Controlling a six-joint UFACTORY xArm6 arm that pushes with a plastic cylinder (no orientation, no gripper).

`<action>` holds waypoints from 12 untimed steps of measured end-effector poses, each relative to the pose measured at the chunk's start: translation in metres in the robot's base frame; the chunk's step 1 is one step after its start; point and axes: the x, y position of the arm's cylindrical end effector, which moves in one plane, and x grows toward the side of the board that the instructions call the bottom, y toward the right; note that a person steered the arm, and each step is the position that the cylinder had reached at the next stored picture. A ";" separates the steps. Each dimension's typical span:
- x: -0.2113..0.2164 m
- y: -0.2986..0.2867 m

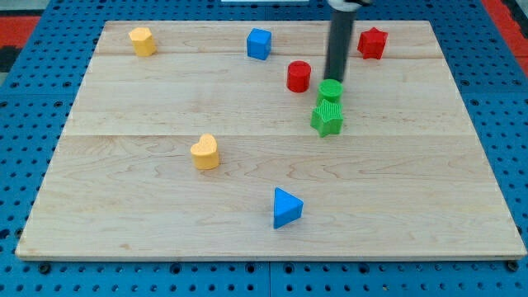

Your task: Move the green circle to the center left side

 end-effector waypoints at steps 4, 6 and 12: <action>0.012 -0.197; 0.049 -0.277; 0.027 -0.317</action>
